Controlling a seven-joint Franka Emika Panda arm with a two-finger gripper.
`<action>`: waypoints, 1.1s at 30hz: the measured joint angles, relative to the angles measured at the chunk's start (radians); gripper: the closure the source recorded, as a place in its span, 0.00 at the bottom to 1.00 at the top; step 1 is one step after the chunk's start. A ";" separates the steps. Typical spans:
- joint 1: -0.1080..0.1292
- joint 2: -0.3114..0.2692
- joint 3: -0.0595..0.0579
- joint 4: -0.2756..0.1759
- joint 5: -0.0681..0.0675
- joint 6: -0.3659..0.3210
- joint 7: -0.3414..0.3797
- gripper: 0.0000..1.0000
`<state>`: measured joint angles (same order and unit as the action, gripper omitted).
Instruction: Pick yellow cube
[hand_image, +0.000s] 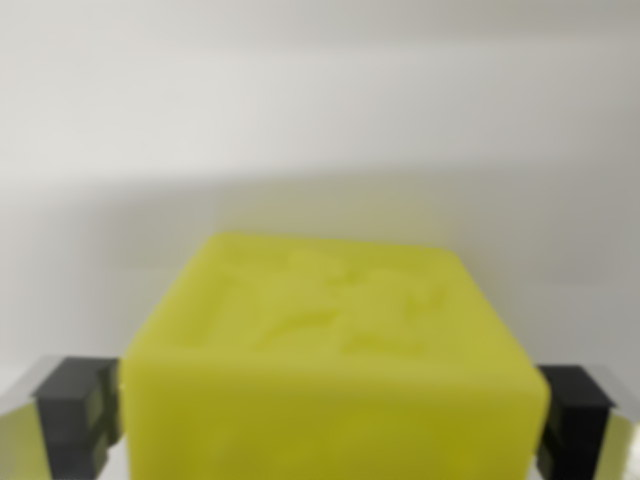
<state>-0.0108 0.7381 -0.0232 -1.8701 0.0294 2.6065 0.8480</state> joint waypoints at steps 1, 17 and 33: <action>0.000 0.000 0.000 0.000 0.000 0.000 0.000 0.00; 0.000 -0.042 0.000 -0.015 -0.001 -0.027 0.001 1.00; 0.000 -0.128 0.000 -0.037 -0.006 -0.091 0.004 1.00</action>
<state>-0.0112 0.6104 -0.0232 -1.9072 0.0237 2.5158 0.8524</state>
